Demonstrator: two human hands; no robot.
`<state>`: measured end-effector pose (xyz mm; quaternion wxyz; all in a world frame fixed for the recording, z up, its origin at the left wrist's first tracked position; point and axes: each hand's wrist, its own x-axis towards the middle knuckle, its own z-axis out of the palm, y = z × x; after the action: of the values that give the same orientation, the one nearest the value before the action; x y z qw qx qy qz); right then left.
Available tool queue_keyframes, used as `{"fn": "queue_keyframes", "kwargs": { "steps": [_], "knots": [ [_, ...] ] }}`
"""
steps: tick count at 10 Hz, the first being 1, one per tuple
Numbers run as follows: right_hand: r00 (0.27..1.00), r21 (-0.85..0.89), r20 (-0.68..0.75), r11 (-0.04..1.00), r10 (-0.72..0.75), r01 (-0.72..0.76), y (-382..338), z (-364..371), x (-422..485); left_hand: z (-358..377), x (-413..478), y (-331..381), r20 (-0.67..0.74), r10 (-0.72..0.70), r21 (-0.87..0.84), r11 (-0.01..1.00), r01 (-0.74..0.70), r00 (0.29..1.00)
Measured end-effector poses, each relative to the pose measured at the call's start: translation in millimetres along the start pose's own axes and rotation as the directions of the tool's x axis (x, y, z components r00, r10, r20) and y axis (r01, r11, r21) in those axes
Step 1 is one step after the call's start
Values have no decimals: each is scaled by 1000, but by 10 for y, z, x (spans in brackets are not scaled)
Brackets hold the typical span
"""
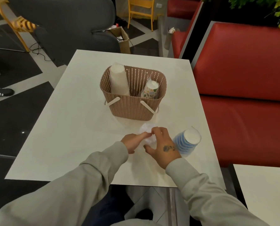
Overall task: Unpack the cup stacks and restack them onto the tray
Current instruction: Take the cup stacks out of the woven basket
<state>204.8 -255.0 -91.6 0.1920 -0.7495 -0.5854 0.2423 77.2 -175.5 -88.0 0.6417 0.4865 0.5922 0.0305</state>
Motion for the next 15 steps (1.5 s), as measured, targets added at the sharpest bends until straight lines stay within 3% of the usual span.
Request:
{"fn": "queue_keyframes", "kwargs": {
  "steps": [1, 4, 5, 7, 9, 12, 13, 15],
  "knots": [
    [1000, -3, -18, 1000, -4, 4, -50, -21, 13, -73, -52, 37, -16, 28, 54, 998, -28, 999],
    [970, 120, -239, 989, -53, 84, -313, -478, 227, -466, -216, 368, -185, 351, 242, 921, -304, 918],
    [933, 136, -343, 977, -110, 165, -409, -644, 366, -567, -316, 568, -205, 488, 264, 862, -432, 849],
    [936, 160, -344, 978, -74, 136, -567, -1005, 802, -772, -321, 1061, -199, 592, 179, 806, -565, 781],
    [983, 52, -185, 998, -8, 17, -669, -1214, 1168, -867, 43, 1408, -180, 549, 191, 833, -519, 816],
    [994, -36, -53, 994, 98, -100, -728, -1032, 1674, -736, 623, 1827, -82, 253, 204, 951, -233, 964],
    [981, -100, 41, 977, 191, -186, -725, -962, 1830, -708, 696, 1946, -64, 201, 291, 941, -175, 977],
    [958, -175, 107, 954, 265, -244, -775, -908, 1988, -618, 1147, 2038, -59, 111, 166, 981, -100, 992]
  ]
}}
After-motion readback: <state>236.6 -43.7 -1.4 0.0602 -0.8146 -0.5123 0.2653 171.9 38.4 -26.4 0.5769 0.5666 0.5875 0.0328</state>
